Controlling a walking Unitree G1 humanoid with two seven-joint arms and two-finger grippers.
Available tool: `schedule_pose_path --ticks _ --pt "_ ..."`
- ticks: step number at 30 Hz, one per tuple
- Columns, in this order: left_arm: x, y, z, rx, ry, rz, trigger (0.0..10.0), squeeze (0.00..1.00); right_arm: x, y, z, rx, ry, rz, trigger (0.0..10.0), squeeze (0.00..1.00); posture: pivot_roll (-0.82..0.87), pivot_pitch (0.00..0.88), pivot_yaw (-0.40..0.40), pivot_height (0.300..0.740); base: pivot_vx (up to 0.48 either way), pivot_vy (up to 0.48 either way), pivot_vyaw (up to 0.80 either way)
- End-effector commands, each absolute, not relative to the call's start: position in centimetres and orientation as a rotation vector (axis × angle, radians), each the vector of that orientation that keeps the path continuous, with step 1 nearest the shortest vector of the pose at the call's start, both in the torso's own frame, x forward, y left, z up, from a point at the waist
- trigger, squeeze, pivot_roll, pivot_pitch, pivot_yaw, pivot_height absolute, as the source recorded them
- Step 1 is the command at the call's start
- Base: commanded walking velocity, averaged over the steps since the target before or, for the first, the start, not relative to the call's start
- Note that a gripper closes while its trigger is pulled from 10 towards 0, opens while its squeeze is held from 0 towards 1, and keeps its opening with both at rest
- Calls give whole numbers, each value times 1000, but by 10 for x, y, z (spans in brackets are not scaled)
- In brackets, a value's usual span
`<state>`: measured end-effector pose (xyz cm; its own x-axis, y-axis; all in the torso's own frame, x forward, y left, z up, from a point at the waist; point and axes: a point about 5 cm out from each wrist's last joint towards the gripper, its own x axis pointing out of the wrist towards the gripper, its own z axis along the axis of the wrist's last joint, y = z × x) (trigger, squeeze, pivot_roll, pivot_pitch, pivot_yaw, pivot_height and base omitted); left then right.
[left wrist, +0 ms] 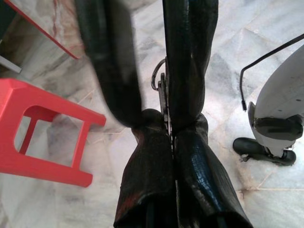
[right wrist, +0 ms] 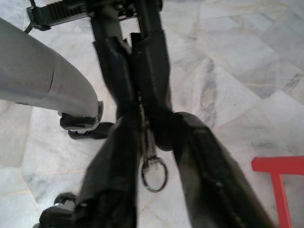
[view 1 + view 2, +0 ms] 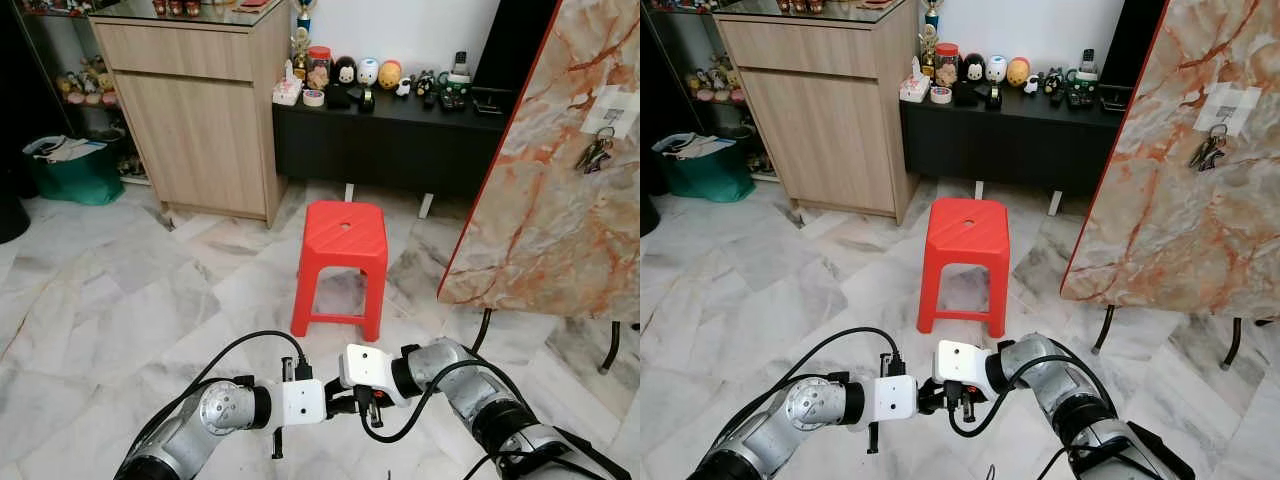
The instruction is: Hang keys on a hook
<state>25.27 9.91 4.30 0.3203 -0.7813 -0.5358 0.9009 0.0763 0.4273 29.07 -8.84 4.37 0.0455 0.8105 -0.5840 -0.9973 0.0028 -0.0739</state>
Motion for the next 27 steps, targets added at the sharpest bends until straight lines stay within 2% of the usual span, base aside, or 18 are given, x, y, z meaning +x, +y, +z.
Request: schedule_pose_path --ticks 1,7,8,9,12,16,24,25,26,27 --pt "253 86 51 797 132 -1310 0 0 302 -79 62 -471 323 1444 10000 1000 129 0 -92 740 0 0 0" --pt "253 88 49 803 154 -1313 0 0 324 -78 87 -354 206 1282 10000 1000 126 0 -90 740 0 0 0" --pt "252 88 47 800 167 -1319 0 0 329 -79 94 -325 168 1244 10000 200 125 0 -89 740 0 0 0" --pt "251 89 47 801 170 -1321 0 0 332 -80 98 -307 156 1226 10000 0 124 0 -87 740 0 0 0" --pt "250 89 45 804 182 -1327 0 0 334 -83 103 -266 138 1209 10000 0 122 0 -85 740 0 0 0" --pt "249 91 42 817 200 -1335 0 0 329 -85 101 -223 152 1279 10000 0 121 0 -85 740 0 0 0" --pt "248 88 43 822 193 -1347 0 0 316 -87 80 -337 265 1360 10000 0 118 0 -82 740 0 0 0" --pt "248 87 43 821 192 -1349 0 0 314 -86 79 -334 275 1370 10000 318 118 0 -82 740 0 0 0" --pt "247 87 44 821 191 -1350 0 0 314 -86 78 -329 283 1376 10000 318 118 0 -82 740 0 0 0" --pt "247 87 44 820 189 -1352 0 0 311 -85 76 -330 293 1401 10000 1000 118 0 -81 740 0 0 0"
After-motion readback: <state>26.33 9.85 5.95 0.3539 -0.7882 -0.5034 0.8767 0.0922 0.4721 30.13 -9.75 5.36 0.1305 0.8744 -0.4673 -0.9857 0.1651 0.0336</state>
